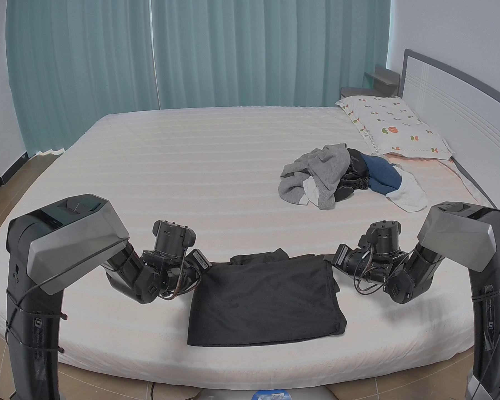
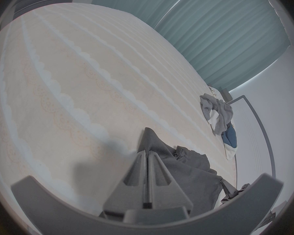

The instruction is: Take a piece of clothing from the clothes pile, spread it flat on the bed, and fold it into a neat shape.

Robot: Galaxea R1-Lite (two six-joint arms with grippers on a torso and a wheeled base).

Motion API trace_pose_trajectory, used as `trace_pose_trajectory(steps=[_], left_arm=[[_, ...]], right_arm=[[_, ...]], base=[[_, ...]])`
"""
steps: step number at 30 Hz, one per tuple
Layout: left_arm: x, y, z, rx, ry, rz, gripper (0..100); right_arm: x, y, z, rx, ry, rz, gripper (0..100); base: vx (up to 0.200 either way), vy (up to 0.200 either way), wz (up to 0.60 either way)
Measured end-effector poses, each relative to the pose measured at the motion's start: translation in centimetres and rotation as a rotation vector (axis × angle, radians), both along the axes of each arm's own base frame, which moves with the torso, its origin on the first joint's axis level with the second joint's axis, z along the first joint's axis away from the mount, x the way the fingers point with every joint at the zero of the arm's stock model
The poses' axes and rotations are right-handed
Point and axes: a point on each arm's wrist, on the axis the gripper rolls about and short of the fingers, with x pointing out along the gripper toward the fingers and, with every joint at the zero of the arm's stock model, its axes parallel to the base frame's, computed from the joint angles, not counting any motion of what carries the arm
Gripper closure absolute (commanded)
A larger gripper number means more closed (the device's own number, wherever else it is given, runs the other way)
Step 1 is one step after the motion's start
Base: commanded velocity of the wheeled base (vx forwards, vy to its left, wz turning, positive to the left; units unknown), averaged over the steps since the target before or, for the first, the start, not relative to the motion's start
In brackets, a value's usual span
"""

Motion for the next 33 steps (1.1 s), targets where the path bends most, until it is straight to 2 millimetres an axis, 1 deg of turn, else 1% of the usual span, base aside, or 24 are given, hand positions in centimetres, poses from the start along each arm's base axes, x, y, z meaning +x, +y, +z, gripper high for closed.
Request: trace_pose_trajectory(steps=[6, 11, 22, 33], left_arm=[[0.0, 0.3, -0.1, -0.002, 0.002, 0.048, 100], [0.3, 0.5, 0.2, -0.022, -0.034, 0.079, 100], [0.4, 0.6, 0.1, -0.021, -0.037, 0.080, 100], [0.3, 0.5, 0.0, -0.012, -0.032, 0.072, 100]], right_arm=[[0.3, -0.5, 0.3, -0.002, -0.011, -0.025, 100], [0.7, -0.5, 0.2, -0.001, -0.021, -0.032, 100], [1.8, 0.2, -0.6, -0.008, -0.035, -0.048, 100], [2.1, 0.6, -1.2, -0.010, -0.036, -0.044, 100]], base=[[0.000, 0.000, 0.00], [0.000, 0.000, 0.00], [0.000, 0.000, 0.00], [0.000, 0.000, 0.00]])
